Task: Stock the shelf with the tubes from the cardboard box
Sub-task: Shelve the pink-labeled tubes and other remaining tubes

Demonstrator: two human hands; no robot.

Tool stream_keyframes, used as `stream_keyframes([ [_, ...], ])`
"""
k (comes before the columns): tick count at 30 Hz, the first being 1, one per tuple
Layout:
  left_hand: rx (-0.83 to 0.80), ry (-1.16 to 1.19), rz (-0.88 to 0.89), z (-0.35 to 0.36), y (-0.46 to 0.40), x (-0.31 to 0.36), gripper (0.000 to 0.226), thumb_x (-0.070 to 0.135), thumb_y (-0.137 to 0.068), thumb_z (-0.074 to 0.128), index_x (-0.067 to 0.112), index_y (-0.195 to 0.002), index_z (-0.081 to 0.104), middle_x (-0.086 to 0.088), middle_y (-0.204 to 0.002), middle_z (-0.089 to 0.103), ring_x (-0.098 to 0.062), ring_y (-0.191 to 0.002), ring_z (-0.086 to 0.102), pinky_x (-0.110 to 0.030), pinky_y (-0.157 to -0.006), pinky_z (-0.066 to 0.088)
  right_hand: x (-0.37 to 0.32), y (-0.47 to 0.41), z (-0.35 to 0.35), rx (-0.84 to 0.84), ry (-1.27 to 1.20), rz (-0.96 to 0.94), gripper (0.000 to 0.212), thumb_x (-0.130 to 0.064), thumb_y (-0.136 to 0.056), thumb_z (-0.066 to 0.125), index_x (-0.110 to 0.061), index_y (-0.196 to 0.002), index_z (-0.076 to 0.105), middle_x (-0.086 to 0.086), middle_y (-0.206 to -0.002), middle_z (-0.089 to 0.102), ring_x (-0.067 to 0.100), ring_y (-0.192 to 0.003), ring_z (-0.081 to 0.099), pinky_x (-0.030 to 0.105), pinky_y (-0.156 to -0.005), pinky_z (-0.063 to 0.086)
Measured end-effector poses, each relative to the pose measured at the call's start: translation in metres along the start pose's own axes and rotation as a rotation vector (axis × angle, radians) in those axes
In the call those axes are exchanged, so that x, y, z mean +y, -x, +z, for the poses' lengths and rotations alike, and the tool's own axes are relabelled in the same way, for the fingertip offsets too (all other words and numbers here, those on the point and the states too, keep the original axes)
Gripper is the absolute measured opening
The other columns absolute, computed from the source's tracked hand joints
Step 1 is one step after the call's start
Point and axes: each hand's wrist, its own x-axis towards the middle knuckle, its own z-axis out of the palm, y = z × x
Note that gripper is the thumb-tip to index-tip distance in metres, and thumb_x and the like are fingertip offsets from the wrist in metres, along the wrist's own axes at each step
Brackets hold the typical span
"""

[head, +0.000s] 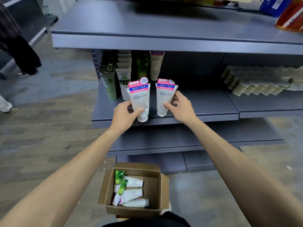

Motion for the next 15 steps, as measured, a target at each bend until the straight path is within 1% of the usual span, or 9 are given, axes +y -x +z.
stream_keyframes([
  [2, 0.017, -0.014, -0.003, 0.01, -0.008, 0.005, 0.032, 0.028, -0.082, 0.077, 0.023, -0.114, 0.07, 0.012, -0.103, 0.072, -0.005, -0.09, 0.068, -0.021, -0.079, 0.053, 0.009, -0.012, -0.005, -0.013, 0.002, 0.005, 0.04, -0.021, -0.086, 0.072, -0.024, -0.122, 0.055, -0.008, -0.114, 0.067, 0.006, -0.102, 0.065, 0.03, -0.091, 0.054],
  [5, 0.036, -0.039, -0.01, 0.023, -0.019, 0.011, 0.034, 0.026, -0.083, 0.076, 0.02, -0.116, 0.07, 0.012, -0.101, 0.071, 0.001, -0.087, 0.066, -0.005, -0.072, 0.047, 0.023, -0.027, -0.012, -0.048, 0.035, 0.002, 0.038, -0.021, -0.086, 0.071, -0.022, -0.121, 0.055, -0.007, -0.113, 0.067, 0.01, -0.101, 0.065, 0.035, -0.091, 0.055],
  [6, 0.041, -0.047, -0.014, 0.026, -0.022, 0.013, 0.033, 0.025, -0.083, 0.076, 0.02, -0.115, 0.07, 0.012, -0.1, 0.071, 0.003, -0.085, 0.065, -0.002, -0.07, 0.045, 0.027, -0.031, -0.014, -0.06, 0.042, -0.003, 0.038, -0.021, -0.086, 0.071, -0.021, -0.121, 0.055, -0.006, -0.112, 0.067, 0.012, -0.101, 0.065, 0.036, -0.09, 0.055],
  [8, 0.05, -0.068, -0.018, 0.031, -0.027, 0.016, 0.032, 0.024, -0.084, 0.075, 0.022, -0.115, 0.069, 0.015, -0.1, 0.07, 0.009, -0.082, 0.063, 0.001, -0.068, 0.043, 0.034, -0.041, -0.017, -0.078, 0.042, -0.008, 0.04, -0.023, -0.086, 0.071, -0.023, -0.122, 0.054, -0.006, -0.112, 0.067, 0.012, -0.1, 0.065, 0.037, -0.09, 0.055],
  [10, 0.06, -0.085, -0.03, 0.036, -0.029, 0.017, 0.032, 0.025, -0.085, 0.074, 0.023, -0.116, 0.069, 0.018, -0.099, 0.068, 0.013, -0.08, 0.061, 0.002, -0.067, 0.041, 0.037, -0.049, -0.02, -0.093, 0.043, -0.002, 0.041, -0.026, -0.086, 0.07, -0.024, -0.123, 0.053, -0.006, -0.112, 0.066, 0.012, -0.101, 0.064, 0.034, -0.089, 0.054],
  [13, 0.085, -0.096, -0.052, 0.041, -0.031, 0.015, 0.031, 0.025, -0.085, 0.075, 0.022, -0.116, 0.069, 0.018, -0.1, 0.067, 0.012, -0.08, 0.061, 0.002, -0.068, 0.041, 0.041, -0.059, -0.023, -0.107, 0.022, -0.001, 0.042, -0.026, -0.088, 0.07, -0.023, -0.125, 0.052, -0.007, -0.113, 0.064, 0.012, -0.1, 0.062, 0.027, -0.086, 0.052],
  [15, 0.098, -0.117, -0.067, 0.042, -0.033, 0.012, 0.032, 0.026, -0.085, 0.075, 0.021, -0.116, 0.069, 0.016, -0.102, 0.068, 0.01, -0.082, 0.062, 0.002, -0.068, 0.042, 0.044, -0.064, -0.024, -0.115, 0.017, 0.001, 0.043, -0.027, -0.088, 0.07, -0.022, -0.127, 0.051, -0.008, -0.116, 0.063, 0.011, -0.101, 0.061, 0.026, -0.086, 0.05],
])
